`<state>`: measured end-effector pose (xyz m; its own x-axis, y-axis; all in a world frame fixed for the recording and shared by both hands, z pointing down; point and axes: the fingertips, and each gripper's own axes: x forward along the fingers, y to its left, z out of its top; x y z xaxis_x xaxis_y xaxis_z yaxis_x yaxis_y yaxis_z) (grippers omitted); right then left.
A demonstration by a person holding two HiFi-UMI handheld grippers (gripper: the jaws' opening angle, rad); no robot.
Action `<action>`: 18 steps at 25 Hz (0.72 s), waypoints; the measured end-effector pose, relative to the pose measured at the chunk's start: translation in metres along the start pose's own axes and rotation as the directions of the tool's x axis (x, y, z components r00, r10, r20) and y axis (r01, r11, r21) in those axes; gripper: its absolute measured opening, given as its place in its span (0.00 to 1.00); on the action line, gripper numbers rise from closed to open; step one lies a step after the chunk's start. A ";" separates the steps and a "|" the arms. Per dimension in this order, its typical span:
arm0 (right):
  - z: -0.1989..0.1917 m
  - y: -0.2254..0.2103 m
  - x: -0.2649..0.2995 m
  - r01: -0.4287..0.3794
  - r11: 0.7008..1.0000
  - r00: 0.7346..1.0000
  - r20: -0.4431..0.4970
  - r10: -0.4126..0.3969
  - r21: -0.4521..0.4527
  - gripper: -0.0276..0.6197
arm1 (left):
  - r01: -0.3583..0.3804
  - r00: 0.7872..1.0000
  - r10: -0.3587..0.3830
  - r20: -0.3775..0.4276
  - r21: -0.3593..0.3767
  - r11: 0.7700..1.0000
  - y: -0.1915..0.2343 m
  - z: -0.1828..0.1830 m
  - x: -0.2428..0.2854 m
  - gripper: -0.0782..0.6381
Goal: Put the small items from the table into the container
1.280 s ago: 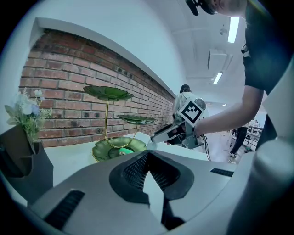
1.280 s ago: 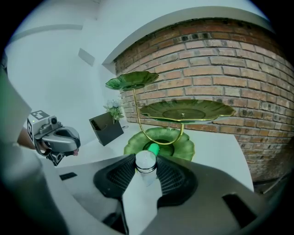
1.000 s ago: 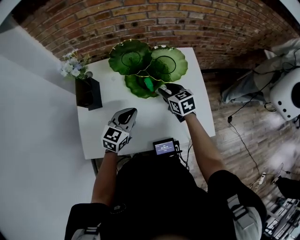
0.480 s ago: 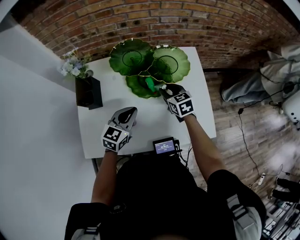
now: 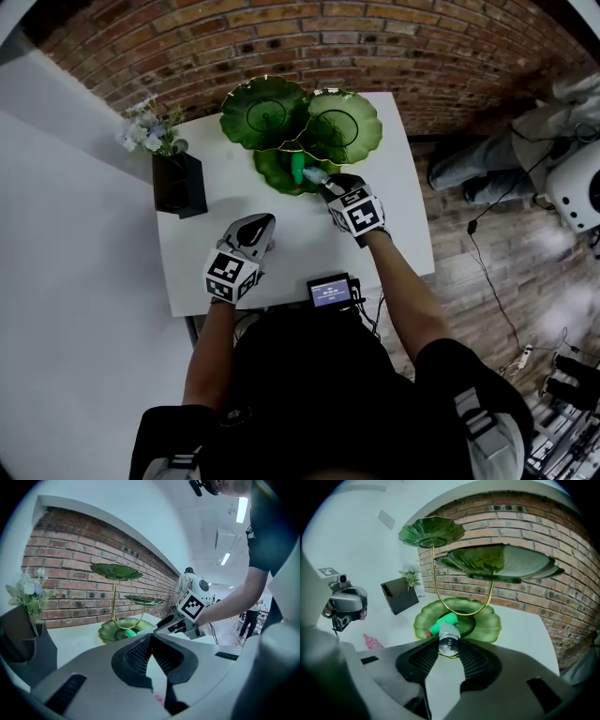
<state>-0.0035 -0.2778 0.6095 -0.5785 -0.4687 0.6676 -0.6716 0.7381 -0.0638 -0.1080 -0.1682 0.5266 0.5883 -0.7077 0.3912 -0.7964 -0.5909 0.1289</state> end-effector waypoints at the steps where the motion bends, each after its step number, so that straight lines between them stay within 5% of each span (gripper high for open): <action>1: -0.001 0.001 0.001 -0.004 1.000 1.000 -0.005 0.004 0.002 0.28 | -0.001 1.000 0.001 0.000 0.000 1.000 0.001 -0.001 -0.001 0.12; 18: -0.007 0.024 -0.010 -0.043 0.999 0.999 -0.018 0.043 -0.008 0.32 | -0.005 1.000 0.005 0.016 0.007 1.000 -0.008 -0.004 -0.020 0.12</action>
<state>-0.0106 -0.2519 0.6059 -0.5987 -0.4277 0.6772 -0.6423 0.7615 -0.0869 -0.1141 -0.1479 0.5213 0.5869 -0.7165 0.3770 -0.7981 -0.5903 0.1206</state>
